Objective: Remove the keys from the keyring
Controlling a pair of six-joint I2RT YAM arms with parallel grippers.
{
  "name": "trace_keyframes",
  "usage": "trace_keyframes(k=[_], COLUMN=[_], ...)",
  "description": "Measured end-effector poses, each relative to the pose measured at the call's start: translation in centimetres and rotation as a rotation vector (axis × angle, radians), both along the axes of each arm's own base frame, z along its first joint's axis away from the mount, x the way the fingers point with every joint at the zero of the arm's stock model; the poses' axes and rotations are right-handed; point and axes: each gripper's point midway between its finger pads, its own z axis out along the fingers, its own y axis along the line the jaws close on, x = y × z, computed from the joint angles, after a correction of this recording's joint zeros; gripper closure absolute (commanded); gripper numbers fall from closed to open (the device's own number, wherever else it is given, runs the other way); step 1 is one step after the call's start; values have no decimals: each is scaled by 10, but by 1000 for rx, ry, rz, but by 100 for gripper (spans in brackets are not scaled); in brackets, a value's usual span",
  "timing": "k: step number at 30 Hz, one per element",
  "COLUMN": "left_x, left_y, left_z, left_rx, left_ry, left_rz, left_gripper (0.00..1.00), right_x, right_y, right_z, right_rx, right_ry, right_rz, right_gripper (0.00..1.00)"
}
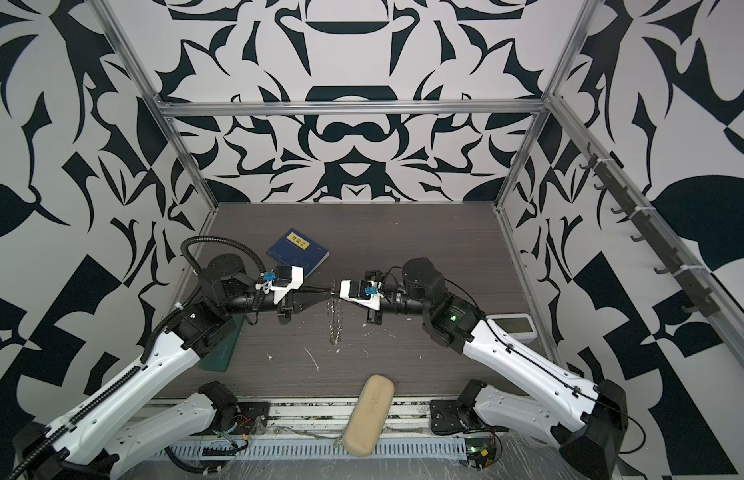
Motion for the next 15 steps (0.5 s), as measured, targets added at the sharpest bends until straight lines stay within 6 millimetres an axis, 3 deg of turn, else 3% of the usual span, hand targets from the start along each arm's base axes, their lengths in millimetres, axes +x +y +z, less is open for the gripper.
trace_keyframes(k=[15], left_x=[0], left_y=[2], left_z=[-3], left_rx=[13], left_ry=[-1], left_rz=[11], left_gripper=[85], right_x=[-1], right_y=[0], right_z=[2], right_rx=[6], right_ry=[-5], right_rz=[5], right_gripper=[100])
